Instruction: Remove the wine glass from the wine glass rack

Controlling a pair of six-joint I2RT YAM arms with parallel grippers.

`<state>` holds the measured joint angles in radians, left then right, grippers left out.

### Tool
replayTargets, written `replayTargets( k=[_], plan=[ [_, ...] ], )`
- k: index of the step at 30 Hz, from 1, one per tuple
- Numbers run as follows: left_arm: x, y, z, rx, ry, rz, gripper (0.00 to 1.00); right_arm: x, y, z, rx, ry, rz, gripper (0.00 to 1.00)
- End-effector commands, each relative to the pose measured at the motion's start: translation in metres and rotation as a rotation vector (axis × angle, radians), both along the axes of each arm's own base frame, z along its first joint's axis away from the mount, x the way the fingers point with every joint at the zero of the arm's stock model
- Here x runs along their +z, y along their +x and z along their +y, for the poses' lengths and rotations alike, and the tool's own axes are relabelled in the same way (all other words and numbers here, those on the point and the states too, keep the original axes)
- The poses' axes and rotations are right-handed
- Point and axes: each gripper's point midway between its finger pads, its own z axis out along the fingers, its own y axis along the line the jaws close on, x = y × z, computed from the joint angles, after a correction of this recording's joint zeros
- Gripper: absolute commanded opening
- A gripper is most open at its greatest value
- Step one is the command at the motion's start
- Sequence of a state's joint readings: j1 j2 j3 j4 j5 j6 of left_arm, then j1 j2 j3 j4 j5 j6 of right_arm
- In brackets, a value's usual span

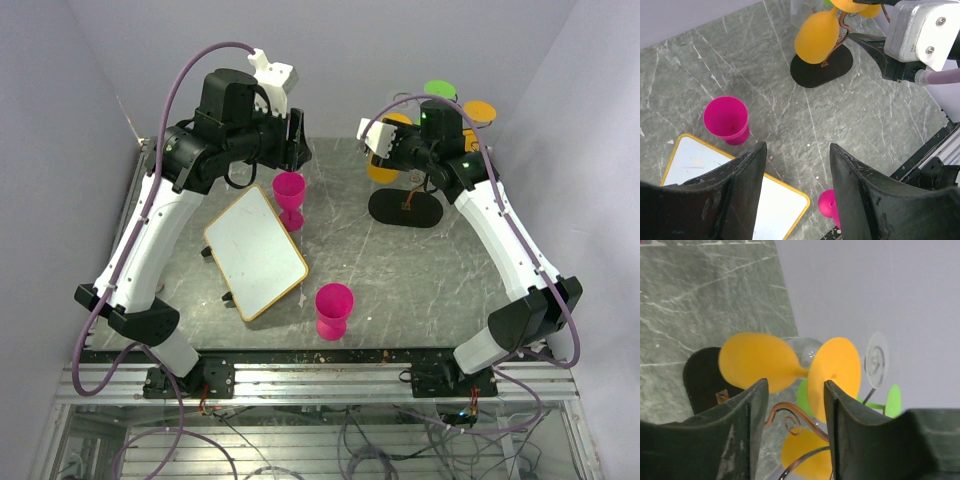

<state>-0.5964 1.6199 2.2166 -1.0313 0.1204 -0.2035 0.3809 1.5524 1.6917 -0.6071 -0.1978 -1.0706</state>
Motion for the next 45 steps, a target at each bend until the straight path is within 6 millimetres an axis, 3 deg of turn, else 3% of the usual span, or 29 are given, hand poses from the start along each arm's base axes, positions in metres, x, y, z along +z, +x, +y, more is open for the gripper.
replayTargets(
  k=[1, 9, 12, 21, 26, 30, 45],
  plan=[
    [0.014, -0.006, 0.0, -0.021, -0.042, -0.031, 0.64, 0.022, 0.003, -0.007, -0.046, 0.014, -0.077, 0.52],
    [0.014, -0.004, -0.001, -0.02, -0.041, -0.033, 0.64, 0.017, 0.015, -0.011, -0.081, -0.009, -0.076, 0.57],
    [0.014, -0.005, 0.0, -0.02, -0.036, -0.034, 0.64, 0.016, 0.019, -0.013, -0.092, -0.009, -0.065, 0.52],
    [0.014, -0.004, 0.001, -0.021, -0.029, -0.038, 0.64, 0.017, 0.013, -0.006, -0.047, -0.002, -0.03, 0.22],
    [0.014, -0.004, 0.001, -0.023, -0.028, -0.038, 0.64, 0.022, 0.009, -0.005, -0.029, -0.001, -0.035, 0.15],
    [0.015, -0.003, 0.0, -0.025, -0.031, -0.04, 0.64, 0.024, 0.009, -0.004, -0.026, 0.0, -0.043, 0.04],
    [0.016, -0.002, 0.0, -0.019, -0.041, -0.047, 0.64, 0.045, 0.015, -0.001, -0.005, -0.005, -0.146, 0.0]
  ],
)
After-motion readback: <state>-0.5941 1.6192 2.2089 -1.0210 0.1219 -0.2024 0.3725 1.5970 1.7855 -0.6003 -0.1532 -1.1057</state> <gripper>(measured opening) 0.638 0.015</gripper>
